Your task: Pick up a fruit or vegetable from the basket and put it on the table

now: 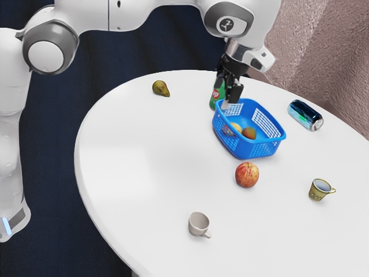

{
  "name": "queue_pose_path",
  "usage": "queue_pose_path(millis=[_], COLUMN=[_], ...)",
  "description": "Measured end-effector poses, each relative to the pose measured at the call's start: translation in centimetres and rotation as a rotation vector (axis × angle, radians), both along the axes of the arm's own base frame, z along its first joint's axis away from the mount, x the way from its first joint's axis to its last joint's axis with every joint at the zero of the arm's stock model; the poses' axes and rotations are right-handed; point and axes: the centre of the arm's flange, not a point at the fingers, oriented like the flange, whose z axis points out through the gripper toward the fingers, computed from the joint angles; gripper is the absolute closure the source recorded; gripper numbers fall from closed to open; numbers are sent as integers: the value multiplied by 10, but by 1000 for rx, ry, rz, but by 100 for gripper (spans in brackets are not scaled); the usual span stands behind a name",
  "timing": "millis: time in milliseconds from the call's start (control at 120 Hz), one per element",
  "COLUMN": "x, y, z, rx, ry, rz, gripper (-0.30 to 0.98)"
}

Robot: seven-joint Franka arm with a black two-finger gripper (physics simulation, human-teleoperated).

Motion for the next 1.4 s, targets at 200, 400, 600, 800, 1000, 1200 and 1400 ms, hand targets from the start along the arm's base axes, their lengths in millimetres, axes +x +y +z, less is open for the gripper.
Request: queue_pose_path(millis=[200, 400, 600, 800, 1000, 1200, 1400], x=[-1, 32, 76, 102, 129, 138, 138], y=[4, 71, 121, 130, 115, 108, 115], z=[7, 36, 33, -17, -69, -98, -103], rx=[2, -26, -22, -36, -102, -145, -148], ry=[-7, -90, -186, -138, -102, -61, -49], rz=[5, 101, 126, 95, 31, -12, -89], gripper=[0, 0, 0, 0, 0, 0, 0])
